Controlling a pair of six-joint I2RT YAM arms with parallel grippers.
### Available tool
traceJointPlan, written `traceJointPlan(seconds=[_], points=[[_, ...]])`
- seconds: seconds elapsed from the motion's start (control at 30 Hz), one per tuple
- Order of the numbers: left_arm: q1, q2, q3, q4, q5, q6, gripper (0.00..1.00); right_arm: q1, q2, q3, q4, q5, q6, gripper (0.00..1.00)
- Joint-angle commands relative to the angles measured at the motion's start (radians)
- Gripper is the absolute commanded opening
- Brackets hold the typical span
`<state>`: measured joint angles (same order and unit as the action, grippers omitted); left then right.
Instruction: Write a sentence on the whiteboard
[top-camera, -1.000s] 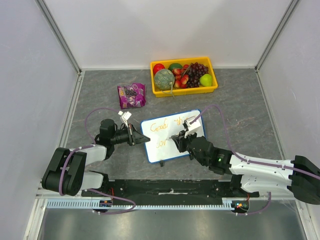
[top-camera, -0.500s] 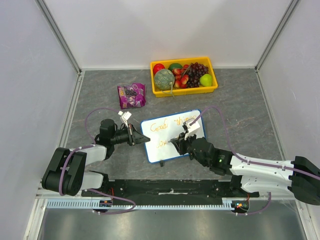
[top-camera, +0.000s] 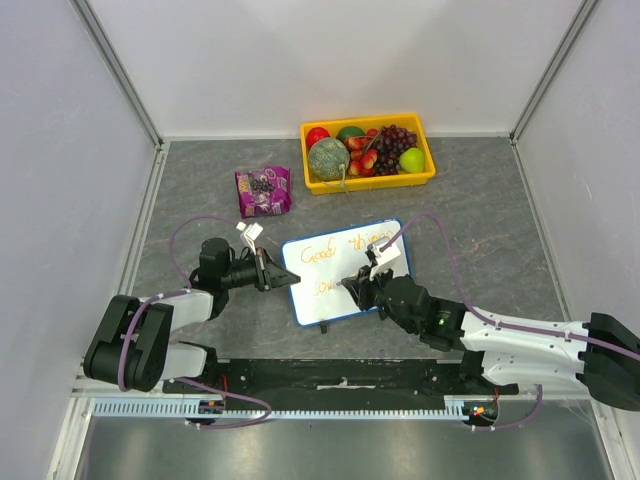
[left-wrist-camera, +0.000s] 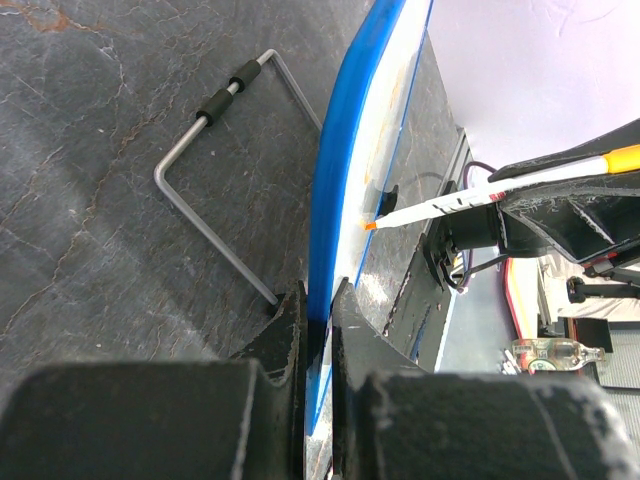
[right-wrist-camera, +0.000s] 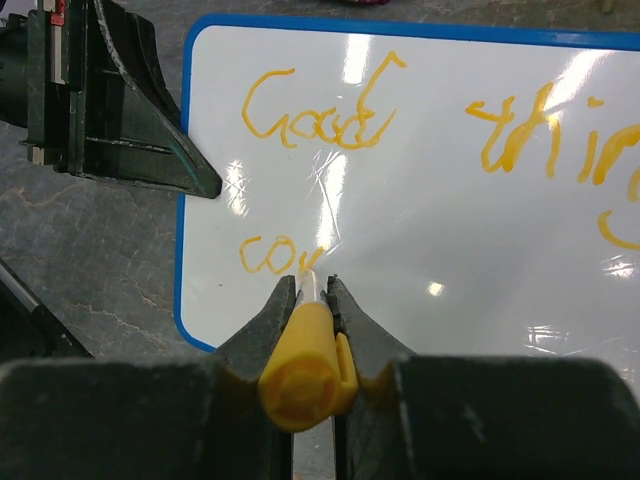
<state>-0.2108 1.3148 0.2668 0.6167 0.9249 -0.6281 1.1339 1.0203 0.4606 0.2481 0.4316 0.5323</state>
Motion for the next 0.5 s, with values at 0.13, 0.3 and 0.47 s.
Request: traceJointPlan(seconds=[0.13,0.3,0.47], points=[[0.005,0.008,-0.001,-0.086,-0.15,0.051,0.02,-0.006,0.012,0.042,-0.023,0.081,-0.018,0.0],[0.007,0.006,-0.001,-0.087,-0.15,0.051,0.02,-0.01,-0.006,0.049,-0.038,0.117,-0.017,0.0],[0.004,0.003,-0.003,-0.089,-0.15,0.05,0.02,-0.011,-0.017,0.041,-0.052,0.128,-0.011,0.0]])
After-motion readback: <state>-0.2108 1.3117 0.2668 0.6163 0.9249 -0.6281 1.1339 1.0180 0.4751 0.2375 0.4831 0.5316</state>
